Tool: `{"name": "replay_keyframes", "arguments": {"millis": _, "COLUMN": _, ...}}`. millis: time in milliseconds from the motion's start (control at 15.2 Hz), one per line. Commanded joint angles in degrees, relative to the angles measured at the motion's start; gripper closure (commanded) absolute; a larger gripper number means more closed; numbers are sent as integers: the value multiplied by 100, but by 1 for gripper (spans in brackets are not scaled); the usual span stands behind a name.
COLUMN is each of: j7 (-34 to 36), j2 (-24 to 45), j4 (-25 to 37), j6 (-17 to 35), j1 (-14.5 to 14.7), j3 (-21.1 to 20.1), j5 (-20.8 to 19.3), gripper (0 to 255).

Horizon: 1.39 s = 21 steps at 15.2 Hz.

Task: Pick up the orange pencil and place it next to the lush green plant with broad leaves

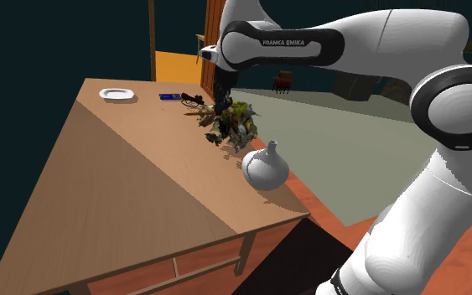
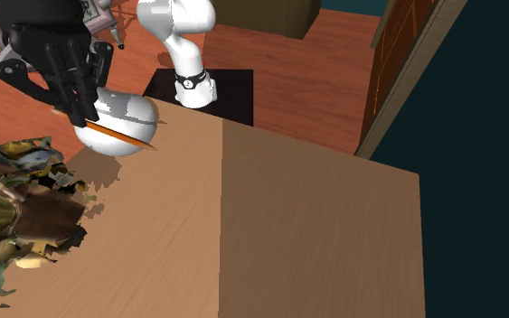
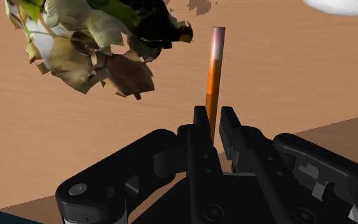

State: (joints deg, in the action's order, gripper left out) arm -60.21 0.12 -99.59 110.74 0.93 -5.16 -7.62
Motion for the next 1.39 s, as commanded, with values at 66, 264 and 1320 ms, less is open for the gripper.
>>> {"name": "replay_keyframes", "arguments": {"millis": 66, "j7": 33, "j2": 5, "j4": -218, "j6": 225, "j1": 0, "j3": 0, "j5": -12, "gripper": 255}}
{"name": "replay_keyframes", "arguments": {"millis": 264, "j7": 62, "j2": 10, "j4": -442, "j6": 452, "j1": -2, "j3": 2, "j5": -26, "gripper": 255}}
{"name": "replay_keyframes", "arguments": {"millis": 1320, "j7": 247, "j2": 222, "j4": -1423, "j6": 1634, "j1": -14, "j3": 16, "j5": -148, "gripper": 255}}
